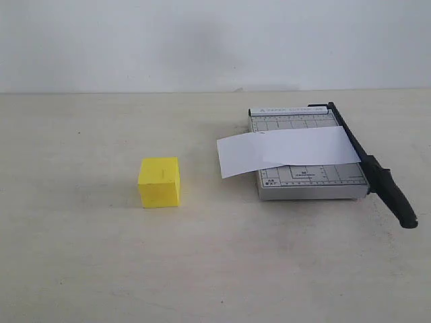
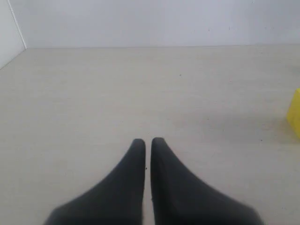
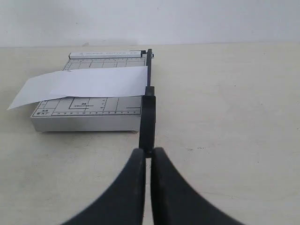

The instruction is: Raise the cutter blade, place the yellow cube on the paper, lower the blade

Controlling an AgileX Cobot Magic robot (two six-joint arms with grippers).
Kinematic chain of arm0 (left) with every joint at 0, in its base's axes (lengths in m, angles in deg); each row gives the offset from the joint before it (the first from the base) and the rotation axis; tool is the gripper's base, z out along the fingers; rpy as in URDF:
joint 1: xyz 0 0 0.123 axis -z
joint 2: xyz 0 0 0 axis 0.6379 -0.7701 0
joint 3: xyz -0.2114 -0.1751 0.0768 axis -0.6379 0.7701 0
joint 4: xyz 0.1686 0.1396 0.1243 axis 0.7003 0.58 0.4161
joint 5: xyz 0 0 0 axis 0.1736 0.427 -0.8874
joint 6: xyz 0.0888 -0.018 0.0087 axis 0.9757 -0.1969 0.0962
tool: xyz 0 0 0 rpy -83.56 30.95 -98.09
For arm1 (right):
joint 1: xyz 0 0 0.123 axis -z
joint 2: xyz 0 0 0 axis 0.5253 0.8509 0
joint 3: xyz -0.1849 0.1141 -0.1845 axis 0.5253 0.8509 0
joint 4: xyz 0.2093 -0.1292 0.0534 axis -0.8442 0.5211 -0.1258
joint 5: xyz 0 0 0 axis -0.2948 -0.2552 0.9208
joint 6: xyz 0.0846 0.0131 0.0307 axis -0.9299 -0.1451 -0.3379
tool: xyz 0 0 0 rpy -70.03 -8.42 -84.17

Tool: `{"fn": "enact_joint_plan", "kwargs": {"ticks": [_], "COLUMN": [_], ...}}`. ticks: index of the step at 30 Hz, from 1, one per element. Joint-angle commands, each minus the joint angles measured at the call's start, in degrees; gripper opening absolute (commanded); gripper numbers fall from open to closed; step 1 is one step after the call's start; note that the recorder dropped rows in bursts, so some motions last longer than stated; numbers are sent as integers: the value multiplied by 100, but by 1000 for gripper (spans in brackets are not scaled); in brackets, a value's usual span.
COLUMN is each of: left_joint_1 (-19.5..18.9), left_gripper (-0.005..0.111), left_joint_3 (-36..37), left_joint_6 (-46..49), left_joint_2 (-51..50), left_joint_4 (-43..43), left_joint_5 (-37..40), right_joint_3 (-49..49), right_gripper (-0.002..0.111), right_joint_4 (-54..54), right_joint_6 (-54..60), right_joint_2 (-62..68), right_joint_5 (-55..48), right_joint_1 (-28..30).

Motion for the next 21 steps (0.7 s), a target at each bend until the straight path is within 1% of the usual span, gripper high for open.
{"fn": "enact_joint_plan", "kwargs": {"ticks": [1, 11, 14, 15, 17, 19, 21], "left_joint_1": [49, 49, 49, 49, 49, 49, 49], "left_gripper": [4, 4, 4, 4, 4, 4, 4], "left_joint_3": [18, 18, 18, 18, 18, 18, 18], "left_joint_6": [22, 22, 22, 22, 22, 22, 22], "left_joint_2": [18, 18, 18, 18, 18, 18, 18], "left_joint_4": [3, 3, 3, 3, 3, 3, 3], "left_joint_5": [-93, -93, -93, -93, -93, -93, -93], "right_joint_3": [-3, -3, -3, -3, -3, -3, -3], "right_gripper": [5, 5, 5, 5, 5, 5, 5], "right_joint_4": [8, 8, -54, -216, -832, -1459, -1577], "right_joint_6": [-1, -22, 6, -246, -1098, -2011, -2422], "right_joint_2": [-22, -22, -22, -22, -22, -22, -22], "right_joint_5": [56, 56, 321, 468, 750, 785, 643], "right_joint_1": [-2, -2, -2, -2, -2, -2, -2]}}
